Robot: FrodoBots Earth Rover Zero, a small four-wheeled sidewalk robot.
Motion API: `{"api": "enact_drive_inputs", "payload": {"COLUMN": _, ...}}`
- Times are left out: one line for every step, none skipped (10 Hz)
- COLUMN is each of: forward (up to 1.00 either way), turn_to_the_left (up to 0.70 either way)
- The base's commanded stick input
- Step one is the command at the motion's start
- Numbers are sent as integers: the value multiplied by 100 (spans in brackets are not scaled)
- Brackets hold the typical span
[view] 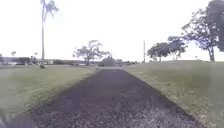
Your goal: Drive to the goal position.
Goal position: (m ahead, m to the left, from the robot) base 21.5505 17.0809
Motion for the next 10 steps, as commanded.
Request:
{"api": "enact_drive_inputs", "payload": {"forward": 50, "turn_to_the_left": -50}}
{"api": "enact_drive_inputs", "payload": {"forward": 50, "turn_to_the_left": -50}}
{"api": "enact_drive_inputs", "payload": {"forward": 50, "turn_to_the_left": -50}}
{"api": "enact_drive_inputs", "payload": {"forward": 50, "turn_to_the_left": -32}}
{"api": "enact_drive_inputs", "payload": {"forward": 50, "turn_to_the_left": 0}}
{"api": "enact_drive_inputs", "payload": {"forward": 50, "turn_to_the_left": 0}}
{"api": "enact_drive_inputs", "payload": {"forward": 50, "turn_to_the_left": 0}}
{"api": "enact_drive_inputs", "payload": {"forward": 50, "turn_to_the_left": 0}}
{"api": "enact_drive_inputs", "payload": {"forward": 50, "turn_to_the_left": 0}}
{"api": "enact_drive_inputs", "payload": {"forward": 50, "turn_to_the_left": 0}}
